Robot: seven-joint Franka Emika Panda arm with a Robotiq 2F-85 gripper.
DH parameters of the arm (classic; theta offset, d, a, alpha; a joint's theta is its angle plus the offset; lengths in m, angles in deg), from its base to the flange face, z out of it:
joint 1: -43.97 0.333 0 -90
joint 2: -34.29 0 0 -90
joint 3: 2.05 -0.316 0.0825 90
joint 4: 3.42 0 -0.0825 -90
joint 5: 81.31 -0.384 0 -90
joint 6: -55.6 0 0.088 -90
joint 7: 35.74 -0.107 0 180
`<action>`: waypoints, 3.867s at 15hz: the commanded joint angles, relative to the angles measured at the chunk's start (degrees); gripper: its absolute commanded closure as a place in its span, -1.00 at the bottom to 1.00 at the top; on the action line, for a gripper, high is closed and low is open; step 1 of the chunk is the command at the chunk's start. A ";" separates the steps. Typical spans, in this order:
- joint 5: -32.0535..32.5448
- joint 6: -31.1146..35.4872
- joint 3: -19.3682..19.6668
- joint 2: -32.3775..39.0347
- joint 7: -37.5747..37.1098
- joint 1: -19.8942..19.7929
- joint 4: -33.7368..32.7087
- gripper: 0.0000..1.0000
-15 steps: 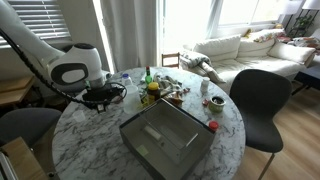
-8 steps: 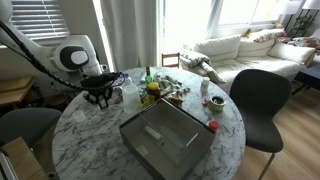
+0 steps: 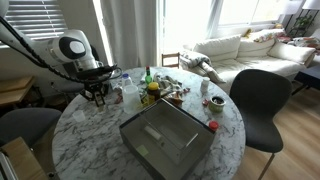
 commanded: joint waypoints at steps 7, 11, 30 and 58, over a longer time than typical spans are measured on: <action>6.04 -6.34 -3.85 1.88 -3.90 -1.84 -2.51 0.85; 12.68 -13.34 -5.46 4.39 -8.98 -1.04 -5.32 0.85; 25.31 -23.74 -8.50 17.94 -20.34 -0.35 -12.56 0.85; 15.76 -24.05 -8.49 10.19 -19.76 -4.37 -11.97 -1.00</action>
